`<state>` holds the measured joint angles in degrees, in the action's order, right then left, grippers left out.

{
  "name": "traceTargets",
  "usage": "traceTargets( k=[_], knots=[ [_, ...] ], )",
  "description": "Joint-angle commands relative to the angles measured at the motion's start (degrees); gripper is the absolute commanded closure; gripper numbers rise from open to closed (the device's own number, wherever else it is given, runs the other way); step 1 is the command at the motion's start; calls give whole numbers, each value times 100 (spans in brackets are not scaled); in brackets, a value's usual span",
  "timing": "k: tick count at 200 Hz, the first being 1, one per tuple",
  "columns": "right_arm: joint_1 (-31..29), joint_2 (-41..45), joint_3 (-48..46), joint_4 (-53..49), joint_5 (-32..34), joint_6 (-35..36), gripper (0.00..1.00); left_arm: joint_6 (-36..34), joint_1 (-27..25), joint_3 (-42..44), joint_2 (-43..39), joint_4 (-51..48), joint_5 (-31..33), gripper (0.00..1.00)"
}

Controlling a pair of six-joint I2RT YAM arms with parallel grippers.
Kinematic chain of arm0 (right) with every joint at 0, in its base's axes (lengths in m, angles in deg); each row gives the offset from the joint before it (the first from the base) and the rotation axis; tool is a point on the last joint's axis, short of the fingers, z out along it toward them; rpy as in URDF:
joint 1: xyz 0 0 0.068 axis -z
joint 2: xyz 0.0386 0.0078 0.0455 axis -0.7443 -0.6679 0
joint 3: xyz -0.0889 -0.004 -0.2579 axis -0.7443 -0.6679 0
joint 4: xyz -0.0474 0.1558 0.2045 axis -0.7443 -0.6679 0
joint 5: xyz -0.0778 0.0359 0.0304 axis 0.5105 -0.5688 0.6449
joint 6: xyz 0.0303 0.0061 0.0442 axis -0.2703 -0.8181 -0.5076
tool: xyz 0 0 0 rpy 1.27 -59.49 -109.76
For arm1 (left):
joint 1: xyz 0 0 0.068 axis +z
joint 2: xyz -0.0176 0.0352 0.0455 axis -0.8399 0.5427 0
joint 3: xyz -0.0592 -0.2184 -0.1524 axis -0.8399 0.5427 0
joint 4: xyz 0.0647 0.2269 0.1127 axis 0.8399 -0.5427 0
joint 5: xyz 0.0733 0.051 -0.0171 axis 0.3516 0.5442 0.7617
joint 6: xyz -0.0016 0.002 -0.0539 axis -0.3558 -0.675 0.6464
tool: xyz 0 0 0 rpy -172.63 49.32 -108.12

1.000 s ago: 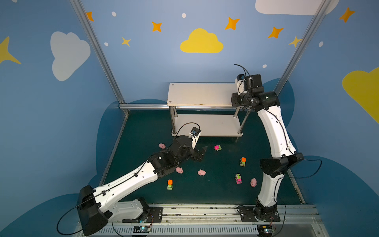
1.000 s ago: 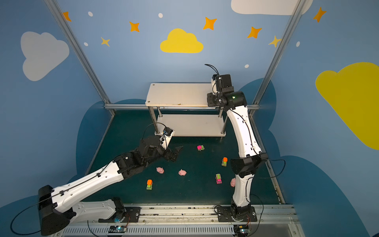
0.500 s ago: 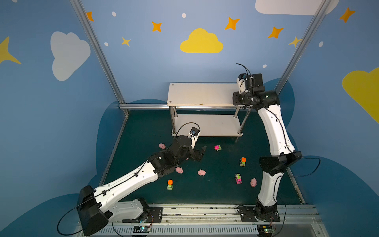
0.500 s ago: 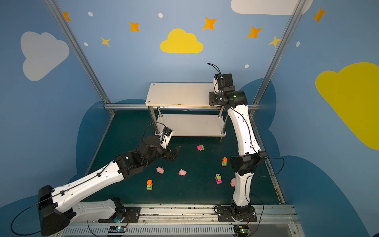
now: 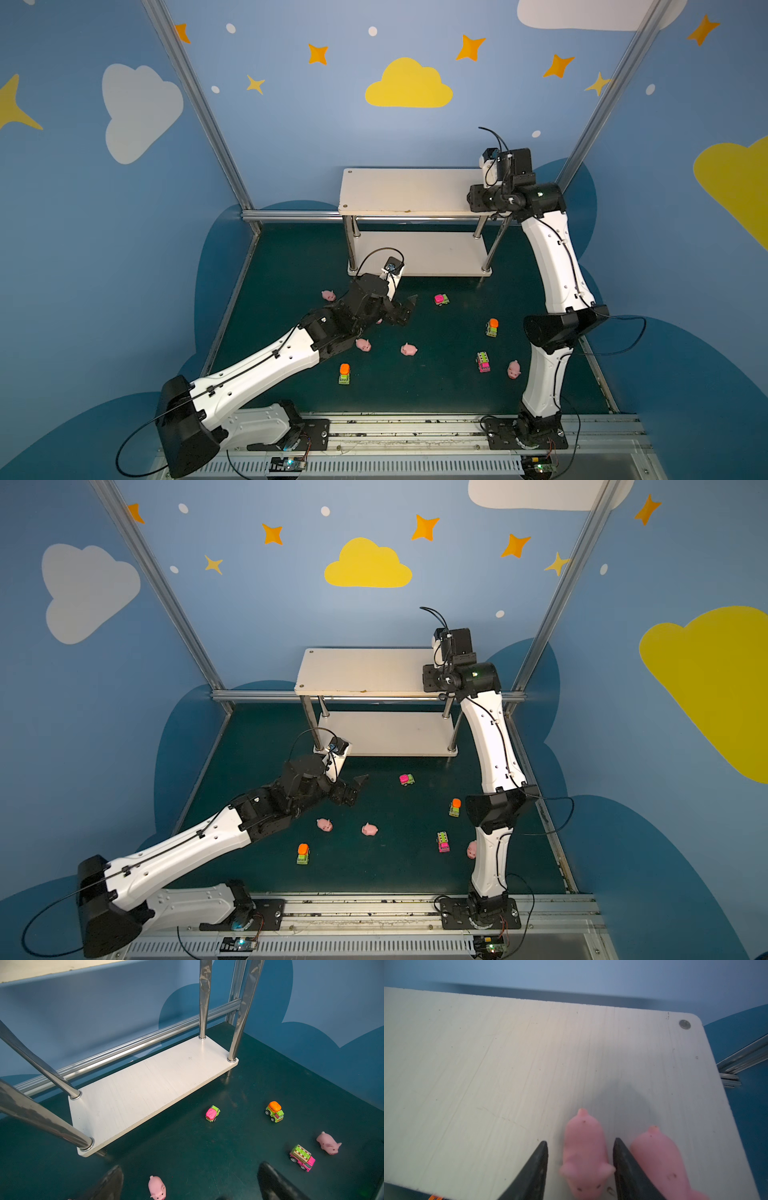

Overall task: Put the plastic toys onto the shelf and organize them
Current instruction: 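Lower the pig beside the first pig and open the right gripper, then move the right gripper back down over a third pink pig on the table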

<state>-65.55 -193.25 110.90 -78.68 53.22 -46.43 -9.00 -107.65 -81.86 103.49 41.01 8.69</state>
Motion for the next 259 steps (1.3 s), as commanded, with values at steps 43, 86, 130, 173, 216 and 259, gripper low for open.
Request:
traceTargets(
  k=[43, 86, 130, 173, 216, 259],
  knots=[
    [1, 557, 140, 436, -165, -50, 38, -57, 34, 99, -297, 202, 151, 0],
    [-68, 1126, -306, 474, -285, -127, 35, 129, 32, 357, -683, 335, 72, 0],
    [-372, 2652, -2552, 1411, -260, -275, 25, 449, 30, 640, -970, 121, -48, 0],
    [-871, 3911, -4488, 1768, -51, -454, 24, 1092, 9, 1347, -1547, 142, -131, 0],
    [-1222, 5013, -6768, 2297, -236, -1008, 24, 1784, -69, 2298, -2241, 173, 12, 0],
    [-1669, 5565, -8592, 3023, -582, -1517, 24, 2612, -90, 3043, -2959, -348, 472, 0]
  ],
)
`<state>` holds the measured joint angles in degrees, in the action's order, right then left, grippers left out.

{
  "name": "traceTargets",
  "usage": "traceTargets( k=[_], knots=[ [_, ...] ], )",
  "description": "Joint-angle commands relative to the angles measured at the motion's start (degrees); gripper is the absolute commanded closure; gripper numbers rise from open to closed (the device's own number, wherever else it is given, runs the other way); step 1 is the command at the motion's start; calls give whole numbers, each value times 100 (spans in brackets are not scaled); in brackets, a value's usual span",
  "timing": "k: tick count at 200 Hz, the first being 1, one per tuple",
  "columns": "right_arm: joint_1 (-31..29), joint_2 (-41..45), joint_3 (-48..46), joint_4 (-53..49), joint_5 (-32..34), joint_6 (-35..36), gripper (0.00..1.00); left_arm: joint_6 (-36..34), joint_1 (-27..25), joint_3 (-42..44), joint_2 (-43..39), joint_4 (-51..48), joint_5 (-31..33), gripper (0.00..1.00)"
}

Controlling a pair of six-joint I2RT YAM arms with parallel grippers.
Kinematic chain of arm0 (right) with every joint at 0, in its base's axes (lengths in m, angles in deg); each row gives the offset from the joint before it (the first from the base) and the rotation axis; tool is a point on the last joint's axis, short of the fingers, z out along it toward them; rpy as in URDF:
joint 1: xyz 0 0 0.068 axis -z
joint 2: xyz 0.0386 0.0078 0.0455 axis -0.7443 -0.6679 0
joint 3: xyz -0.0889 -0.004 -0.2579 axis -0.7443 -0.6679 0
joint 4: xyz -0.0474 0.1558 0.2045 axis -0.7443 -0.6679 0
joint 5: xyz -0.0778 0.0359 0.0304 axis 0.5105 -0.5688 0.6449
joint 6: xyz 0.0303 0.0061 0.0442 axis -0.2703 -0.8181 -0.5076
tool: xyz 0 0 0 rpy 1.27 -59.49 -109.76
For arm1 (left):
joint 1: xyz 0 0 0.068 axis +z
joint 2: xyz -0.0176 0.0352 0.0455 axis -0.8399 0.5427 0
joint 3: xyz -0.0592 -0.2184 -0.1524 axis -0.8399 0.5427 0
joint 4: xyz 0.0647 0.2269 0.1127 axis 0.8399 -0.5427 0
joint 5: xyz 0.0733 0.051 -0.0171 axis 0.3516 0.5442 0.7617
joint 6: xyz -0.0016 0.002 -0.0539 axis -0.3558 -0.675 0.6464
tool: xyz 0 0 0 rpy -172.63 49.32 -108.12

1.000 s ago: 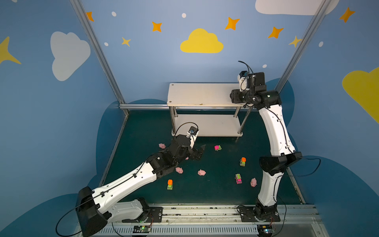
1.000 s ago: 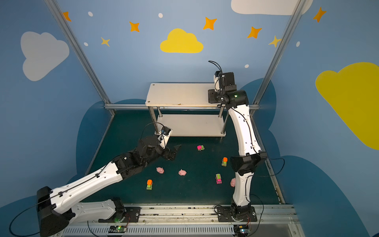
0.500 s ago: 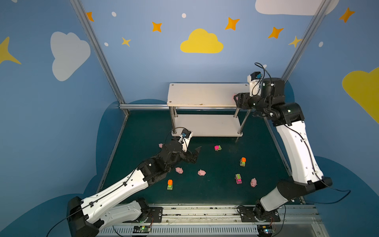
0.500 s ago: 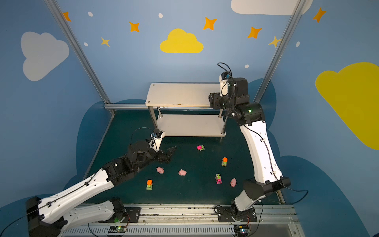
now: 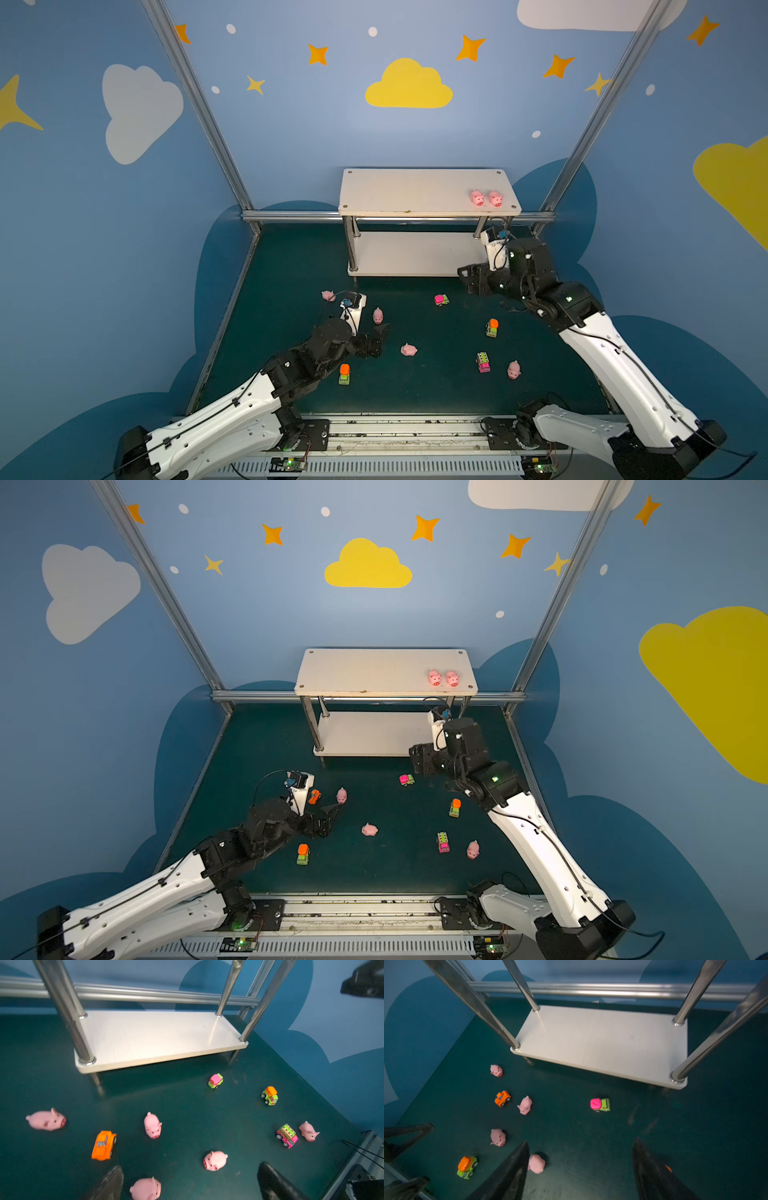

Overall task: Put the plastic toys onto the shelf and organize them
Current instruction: 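Move the right gripper back down over a third pink pig on the table, then lower the right gripper onto the pink pig and close on it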

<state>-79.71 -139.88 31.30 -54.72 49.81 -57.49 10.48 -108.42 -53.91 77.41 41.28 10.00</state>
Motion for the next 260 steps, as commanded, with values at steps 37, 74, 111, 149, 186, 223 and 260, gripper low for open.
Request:
traceTargets(
  k=[37, 74, 111, 149, 186, 223, 260],
  knots=[
    [-820, 226, -1542, 1305, -474, -621, 23, 1021, -11, 704, -819, -539, 367, 0],
    [-1225, -163, -2201, 1899, -692, -800, 24, 1055, -13, 821, -828, -518, 472, 0],
    [-1590, -531, -2653, 2279, -564, -1119, 29, 1098, -11, 830, -561, -458, 579, 0],
    [-1876, -887, -3195, 2958, -666, -1577, 56, 1119, 4, 804, -328, -429, 632, 0],
    [-2035, -1522, -3192, 3266, -816, -1774, 65, 942, 81, 778, -133, -275, 757, 0],
    [-2138, -2100, -3120, 3507, -865, -1832, 67, 917, 267, 744, 128, -165, 728, 0],
    [-2127, -2624, -2800, 3433, -647, -1738, 68, 922, 355, 768, 120, -242, 723, 0]
  ],
)
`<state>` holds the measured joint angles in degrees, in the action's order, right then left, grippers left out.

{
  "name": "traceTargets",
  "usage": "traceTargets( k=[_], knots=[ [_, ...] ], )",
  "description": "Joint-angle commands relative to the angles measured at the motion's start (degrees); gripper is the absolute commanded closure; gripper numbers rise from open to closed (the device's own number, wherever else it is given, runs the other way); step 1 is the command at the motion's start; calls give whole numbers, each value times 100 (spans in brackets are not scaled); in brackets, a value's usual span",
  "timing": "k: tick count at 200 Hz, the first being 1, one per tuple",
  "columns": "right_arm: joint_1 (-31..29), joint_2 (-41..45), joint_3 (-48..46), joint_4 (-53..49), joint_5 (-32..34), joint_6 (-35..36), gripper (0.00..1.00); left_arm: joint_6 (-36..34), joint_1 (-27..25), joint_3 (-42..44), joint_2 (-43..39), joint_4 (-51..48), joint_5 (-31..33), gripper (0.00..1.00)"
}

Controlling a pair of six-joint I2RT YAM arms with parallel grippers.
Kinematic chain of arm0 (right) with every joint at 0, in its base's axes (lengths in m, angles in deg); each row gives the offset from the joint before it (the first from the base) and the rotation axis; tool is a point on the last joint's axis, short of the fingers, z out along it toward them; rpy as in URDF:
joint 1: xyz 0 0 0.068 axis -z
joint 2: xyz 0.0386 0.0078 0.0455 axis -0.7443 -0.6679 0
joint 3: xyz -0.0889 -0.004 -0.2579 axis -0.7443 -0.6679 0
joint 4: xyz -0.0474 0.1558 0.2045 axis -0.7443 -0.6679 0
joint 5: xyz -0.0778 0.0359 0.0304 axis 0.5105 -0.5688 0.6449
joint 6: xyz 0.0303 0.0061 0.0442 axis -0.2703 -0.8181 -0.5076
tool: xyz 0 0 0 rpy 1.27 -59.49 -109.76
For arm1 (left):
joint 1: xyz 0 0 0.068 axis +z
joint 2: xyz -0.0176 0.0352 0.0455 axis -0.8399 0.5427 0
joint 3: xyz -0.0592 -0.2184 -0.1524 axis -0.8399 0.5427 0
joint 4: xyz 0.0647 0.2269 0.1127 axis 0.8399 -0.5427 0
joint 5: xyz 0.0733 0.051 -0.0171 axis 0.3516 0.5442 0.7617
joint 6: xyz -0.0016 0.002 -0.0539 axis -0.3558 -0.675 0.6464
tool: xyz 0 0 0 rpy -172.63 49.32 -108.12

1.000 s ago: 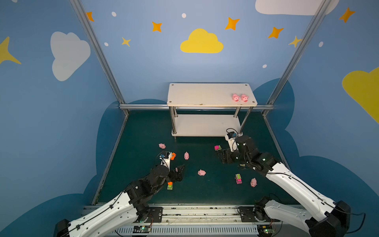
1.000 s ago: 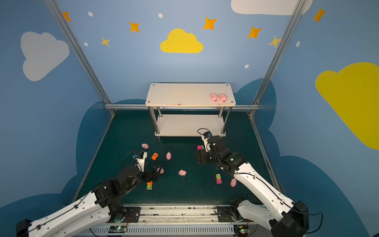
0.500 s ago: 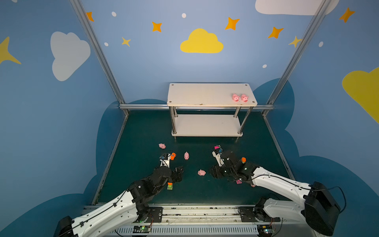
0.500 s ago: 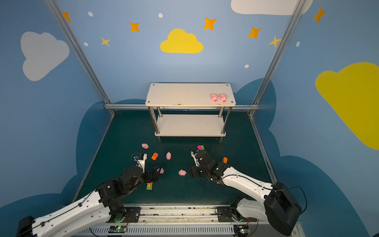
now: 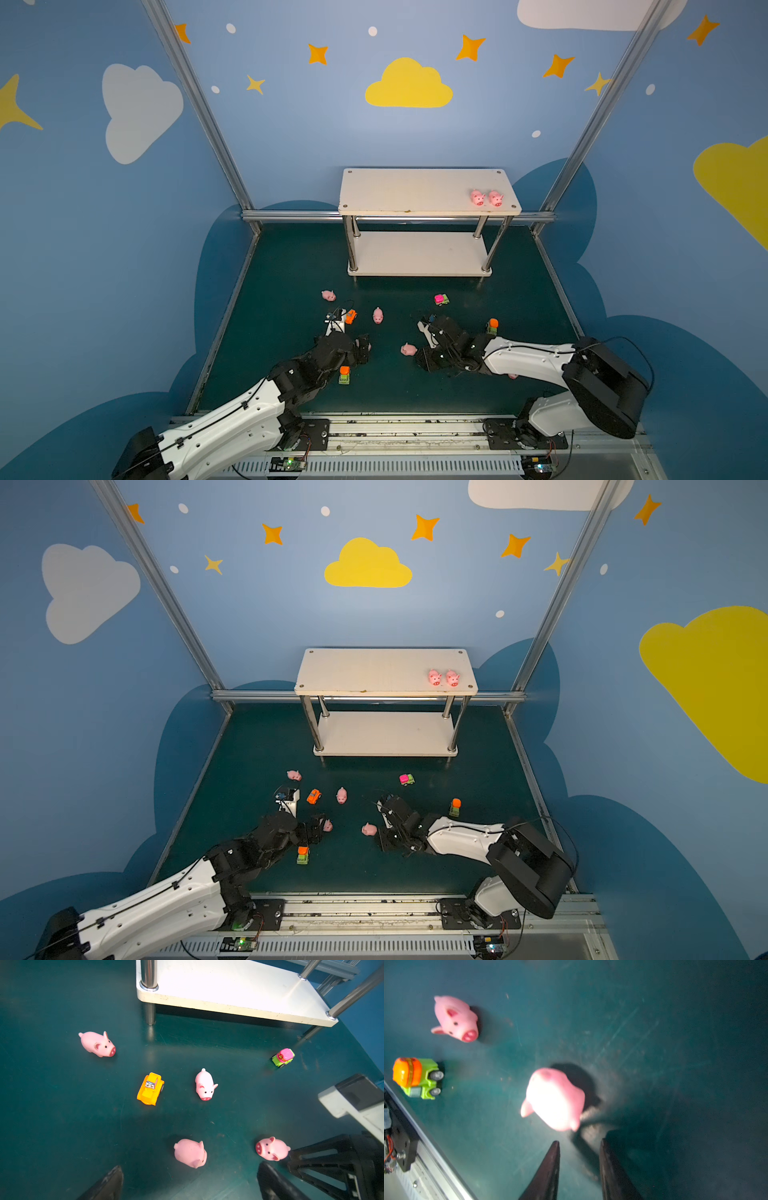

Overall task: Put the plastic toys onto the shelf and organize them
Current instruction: 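Lower the right gripper onto the pink pig and close on it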

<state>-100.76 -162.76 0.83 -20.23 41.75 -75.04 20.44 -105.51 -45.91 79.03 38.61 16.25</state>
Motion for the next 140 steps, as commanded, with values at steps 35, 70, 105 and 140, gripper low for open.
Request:
traceTargets(
  k=[35, 70, 105, 140],
  knots=[
    [29, -770, 749, -304, 342, 201, 68, -75, 192, 4, -196, -30, 111, 0],
    [72, -1036, 1292, -935, 786, 500, 68, -110, 309, 4, -281, -76, 55, 0],
    [168, -1131, 1553, -1343, 1094, 607, 63, -134, 379, 13, -289, -92, -2, 0],
    [207, -1326, 1709, -1298, 1020, 614, 62, -147, 417, 73, -380, -66, -21, 0]
  ],
)
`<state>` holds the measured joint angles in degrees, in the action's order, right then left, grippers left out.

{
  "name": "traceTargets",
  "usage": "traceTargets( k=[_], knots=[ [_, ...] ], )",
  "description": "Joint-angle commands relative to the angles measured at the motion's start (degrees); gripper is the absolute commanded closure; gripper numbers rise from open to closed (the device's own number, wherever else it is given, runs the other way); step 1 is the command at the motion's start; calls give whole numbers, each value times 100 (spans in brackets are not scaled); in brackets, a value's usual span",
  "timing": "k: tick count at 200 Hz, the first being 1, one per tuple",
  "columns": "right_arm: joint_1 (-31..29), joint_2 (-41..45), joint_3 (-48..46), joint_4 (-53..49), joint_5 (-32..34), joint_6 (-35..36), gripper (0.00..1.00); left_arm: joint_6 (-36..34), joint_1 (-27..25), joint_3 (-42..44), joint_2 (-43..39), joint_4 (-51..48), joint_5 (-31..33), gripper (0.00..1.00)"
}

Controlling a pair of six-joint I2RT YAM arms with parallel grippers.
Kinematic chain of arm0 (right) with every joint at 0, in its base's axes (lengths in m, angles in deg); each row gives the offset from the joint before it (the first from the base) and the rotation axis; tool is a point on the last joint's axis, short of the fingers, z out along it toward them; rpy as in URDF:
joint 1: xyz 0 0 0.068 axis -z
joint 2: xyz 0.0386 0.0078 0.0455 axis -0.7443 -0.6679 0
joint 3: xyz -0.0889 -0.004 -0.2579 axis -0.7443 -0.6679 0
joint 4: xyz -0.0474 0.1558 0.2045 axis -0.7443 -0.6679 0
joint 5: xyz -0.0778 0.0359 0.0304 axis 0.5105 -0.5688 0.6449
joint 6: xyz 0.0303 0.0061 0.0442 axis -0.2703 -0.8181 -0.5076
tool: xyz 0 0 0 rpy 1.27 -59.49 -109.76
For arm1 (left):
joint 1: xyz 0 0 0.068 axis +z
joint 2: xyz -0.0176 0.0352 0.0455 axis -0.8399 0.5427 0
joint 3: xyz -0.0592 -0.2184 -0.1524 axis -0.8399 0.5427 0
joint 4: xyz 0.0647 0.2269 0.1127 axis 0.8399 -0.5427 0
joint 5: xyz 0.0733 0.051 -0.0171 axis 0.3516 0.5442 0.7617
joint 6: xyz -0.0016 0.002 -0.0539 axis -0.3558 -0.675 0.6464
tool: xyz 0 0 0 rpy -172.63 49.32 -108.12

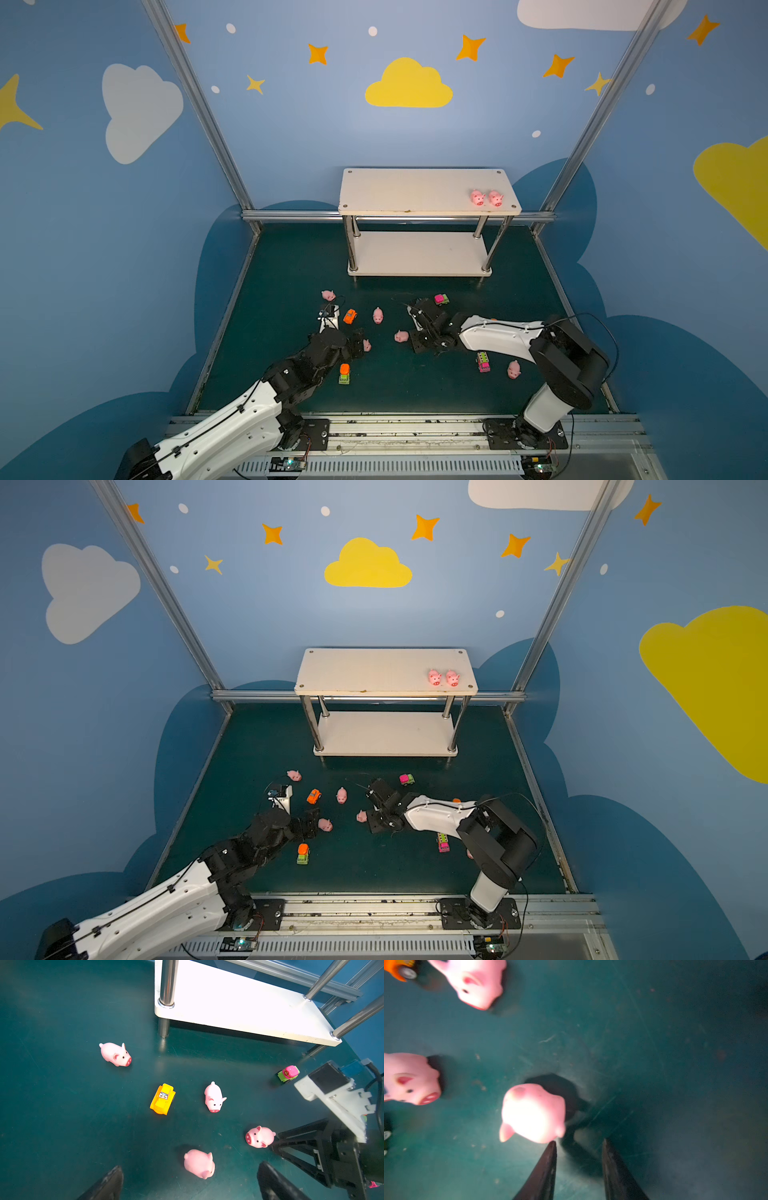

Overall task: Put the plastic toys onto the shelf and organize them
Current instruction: 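Lower the right gripper onto the pink pig and close on it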

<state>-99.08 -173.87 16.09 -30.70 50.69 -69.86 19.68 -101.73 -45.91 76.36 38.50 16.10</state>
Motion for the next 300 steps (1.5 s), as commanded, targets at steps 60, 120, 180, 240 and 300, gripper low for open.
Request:
traceTargets(
  k=[60, 120, 180, 240, 300],
  knots=[
    [74, -461, 542, -363, 217, 219, 61, -68, 86, 159, -583, -315, 37, 0],
    [192, -826, 1082, -418, 68, 436, 60, -45, 112, 189, -813, -449, 53, 0],
    [220, -1138, 1488, -347, 44, 569, 57, -77, 137, 189, -787, -394, 33, 0],
    [122, -425, 1173, -263, 412, 710, 37, -81, 145, 239, -909, -372, -21, 0],
    [-333, 133, 572, 204, 827, 320, 34, 22, 144, 360, -1086, -343, -76, 0]
  ],
)
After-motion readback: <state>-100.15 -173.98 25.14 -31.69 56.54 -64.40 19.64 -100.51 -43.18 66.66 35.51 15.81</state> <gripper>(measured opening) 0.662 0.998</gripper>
